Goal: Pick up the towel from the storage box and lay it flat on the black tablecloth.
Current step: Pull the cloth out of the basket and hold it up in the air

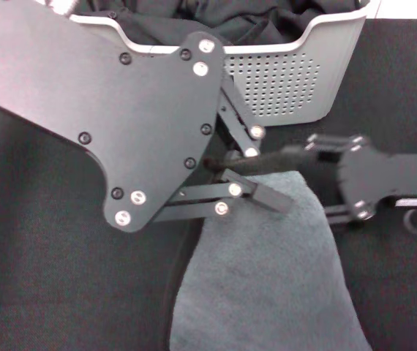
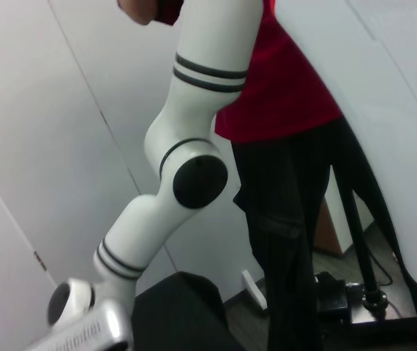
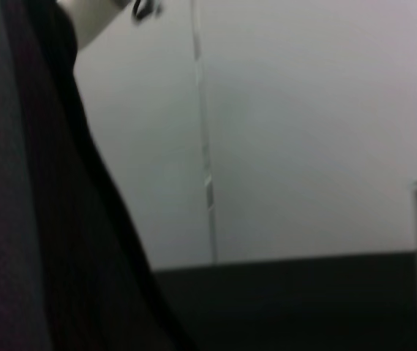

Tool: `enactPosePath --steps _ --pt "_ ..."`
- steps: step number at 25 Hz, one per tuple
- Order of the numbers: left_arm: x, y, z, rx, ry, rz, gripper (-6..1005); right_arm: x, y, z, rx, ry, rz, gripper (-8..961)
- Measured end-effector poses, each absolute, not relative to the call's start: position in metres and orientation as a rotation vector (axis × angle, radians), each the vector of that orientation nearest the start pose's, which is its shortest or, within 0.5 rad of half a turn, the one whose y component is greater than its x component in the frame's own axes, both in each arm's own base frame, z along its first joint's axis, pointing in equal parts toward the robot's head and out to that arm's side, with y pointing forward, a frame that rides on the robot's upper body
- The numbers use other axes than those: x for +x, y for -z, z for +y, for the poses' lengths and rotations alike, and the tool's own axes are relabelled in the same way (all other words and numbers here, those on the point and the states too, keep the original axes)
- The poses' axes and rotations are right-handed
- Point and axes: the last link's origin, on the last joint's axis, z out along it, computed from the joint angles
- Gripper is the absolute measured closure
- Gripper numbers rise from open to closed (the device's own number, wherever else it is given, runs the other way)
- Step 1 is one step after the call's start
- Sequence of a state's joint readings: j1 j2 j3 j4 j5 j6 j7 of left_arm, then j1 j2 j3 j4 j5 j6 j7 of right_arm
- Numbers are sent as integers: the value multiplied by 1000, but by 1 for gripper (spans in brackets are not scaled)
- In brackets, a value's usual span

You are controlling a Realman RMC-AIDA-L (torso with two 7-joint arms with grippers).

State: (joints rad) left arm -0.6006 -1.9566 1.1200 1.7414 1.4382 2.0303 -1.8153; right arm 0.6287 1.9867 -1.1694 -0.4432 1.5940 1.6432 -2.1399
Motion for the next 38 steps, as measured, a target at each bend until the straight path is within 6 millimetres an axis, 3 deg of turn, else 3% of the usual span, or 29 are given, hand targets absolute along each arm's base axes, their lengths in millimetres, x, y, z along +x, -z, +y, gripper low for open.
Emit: enactPosePath --steps 4,7,9,20,38 --pt "-41 -109 253 -3109 662 913 975 197 42 321 -3033 -877 -72 120" --pt "-41 -108 254 -3114 672 907 975 192 46 320 -3080 -860 -99 229" --pt "-41 -108 254 -3116 677 903 975 191 45 319 -3095 -864 -102 302" --pt "-41 -107 254 -3113 677 901 975 186 40 316 -3116 -899 -135 408" --pt "-44 -107 256 -3104 663 877 973 189 38 314 -3103 -908 -142 695"
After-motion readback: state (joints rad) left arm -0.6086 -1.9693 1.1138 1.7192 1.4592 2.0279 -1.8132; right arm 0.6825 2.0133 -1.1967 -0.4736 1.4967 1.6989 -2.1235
